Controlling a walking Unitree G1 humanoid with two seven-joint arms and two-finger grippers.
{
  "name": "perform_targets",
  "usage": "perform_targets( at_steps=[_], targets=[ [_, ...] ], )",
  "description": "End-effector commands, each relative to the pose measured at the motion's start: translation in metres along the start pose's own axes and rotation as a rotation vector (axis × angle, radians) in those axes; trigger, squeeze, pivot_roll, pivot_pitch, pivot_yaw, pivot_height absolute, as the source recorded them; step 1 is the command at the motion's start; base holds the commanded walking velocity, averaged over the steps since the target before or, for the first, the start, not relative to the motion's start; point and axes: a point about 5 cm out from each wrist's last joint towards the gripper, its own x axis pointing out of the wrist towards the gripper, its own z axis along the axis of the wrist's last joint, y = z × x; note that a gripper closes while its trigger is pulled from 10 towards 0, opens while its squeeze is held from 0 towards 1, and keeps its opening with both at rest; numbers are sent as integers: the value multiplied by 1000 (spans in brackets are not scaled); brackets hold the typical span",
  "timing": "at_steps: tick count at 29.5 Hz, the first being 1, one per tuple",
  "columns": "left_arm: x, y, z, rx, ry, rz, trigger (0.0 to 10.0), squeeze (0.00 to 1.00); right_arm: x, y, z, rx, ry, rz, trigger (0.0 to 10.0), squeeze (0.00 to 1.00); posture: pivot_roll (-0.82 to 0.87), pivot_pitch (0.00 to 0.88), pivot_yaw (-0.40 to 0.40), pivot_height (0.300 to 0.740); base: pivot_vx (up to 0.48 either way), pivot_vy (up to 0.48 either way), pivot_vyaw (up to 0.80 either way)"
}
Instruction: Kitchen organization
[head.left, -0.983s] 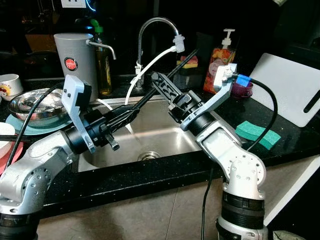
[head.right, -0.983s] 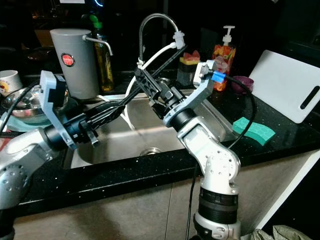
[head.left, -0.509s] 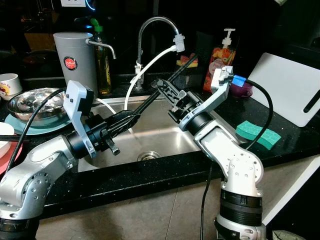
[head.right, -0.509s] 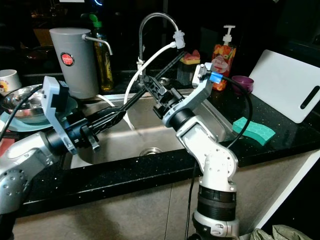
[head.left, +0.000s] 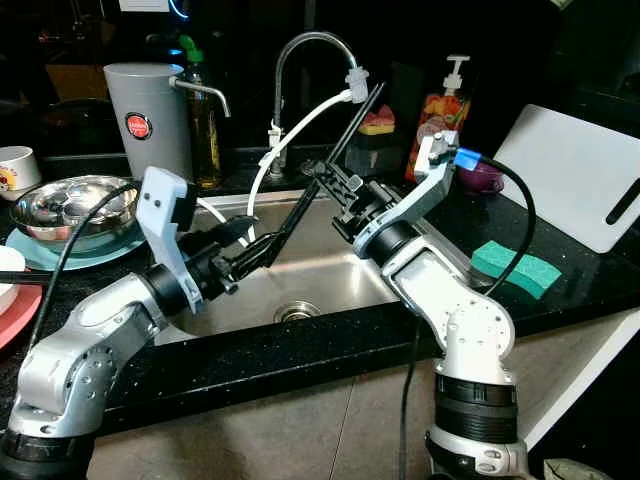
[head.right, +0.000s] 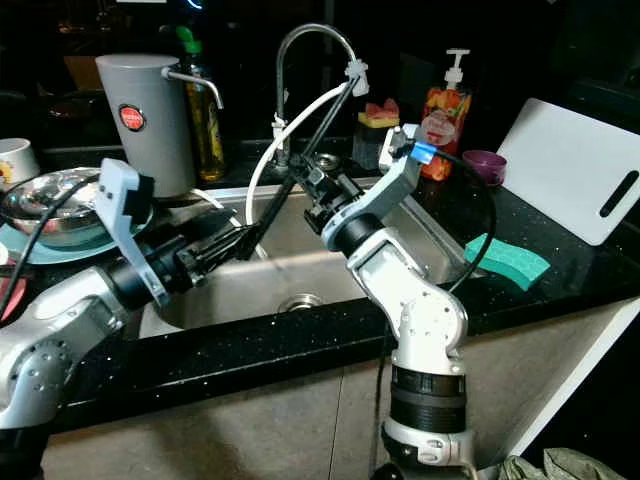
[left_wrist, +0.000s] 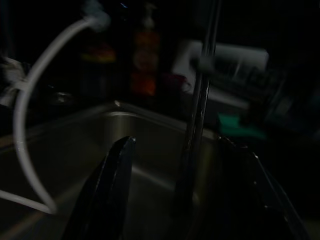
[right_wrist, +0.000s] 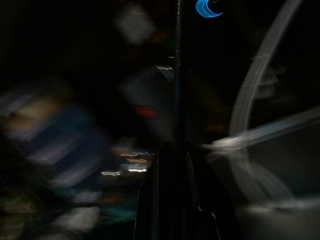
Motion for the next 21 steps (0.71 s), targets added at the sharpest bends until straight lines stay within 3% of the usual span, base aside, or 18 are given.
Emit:
perform_targets(
  at_steps=[1,3,4,5,8,9,10,11,12,13,14,15,17,18,20,21],
  targets=[
    [-6,5,8,-33,-45,24,10000,0,7,-15,-6,-128,-3,-114,10000,0,89,84,-105,740,0,0,0],
    [-9,6,9,-47,-60,31,10000,0,12,-19,-9,-175,2,-141,10000,0,90,81,-106,740,0,0,0],
    [-14,8,11,-66,-78,47,10000,0,22,-28,-18,-283,44,-205,10000,0,93,76,-109,740,0,0,0],
    [-14,8,11,-66,-78,47,10000,0,22,-28,-18,-283,44,-205,10000,0,93,76,-109,740,0,0,0],
    [-15,13,8,-49,-67,97,10000,0,33,-33,-45,-467,164,-207,10000,0,104,67,-117,740,0,0,0],
    [-15,13,8,-49,-67,97,10000,0,33,-33,-45,-467,164,-207,10000,0,104,67,-117,740,0,0,0],
    [-14,15,6,-33,-50,126,10000,0,34,-34,-59,-531,233,-195,10000,153,120,60,-130,740,0,0,0],
    [-13,21,2,-1,-16,188,10000,0,35,-34,-72,-654,287,-184,10000,635,125,54,-135,740,0,0,0],
    [-13,21,2,-1,-16,188,10000,0,35,-34,-72,-654,287,-184,10000,635,125,54,-135,740,0,0,0],
    [-12,30,-3,41,37,273,10000,0,35,-35,-83,-756,323,-168,10000,902,125,54,-135,740,0,0,0],
    [-12,42,-9,106,109,390,10000,0,34,-36,-90,-804,347,-150,10000,1000,125,54,-135,740,0,0,0],
    [-12,42,-9,106,109,390,10000,0,34,-36,-90,-804,347,-150,10000,1000,125,54,-135,740,0,0,0],
    [-20,67,-19,178,234,625,10000,0,35,-35,-101,-866,366,-101,10000,1000,148,39,-152,740,0,0,0],
    [-20,67,-19,178,234,625,10000,0,35,-35,-101,-866,366,-101,10000,1000,148,39,-152,740,0,0,0],
    [-30,81,-15,196,255,789,10000,0,33,-32,-108,-905,370,-45,10000,1000,156,34,-151,740,0,0,0],
    [-30,81,-15,196,255,789,10000,0,33,-32,-108,-905,370,-45,10000,1000,156,34,-151,740,0,0,0]
  ],
)
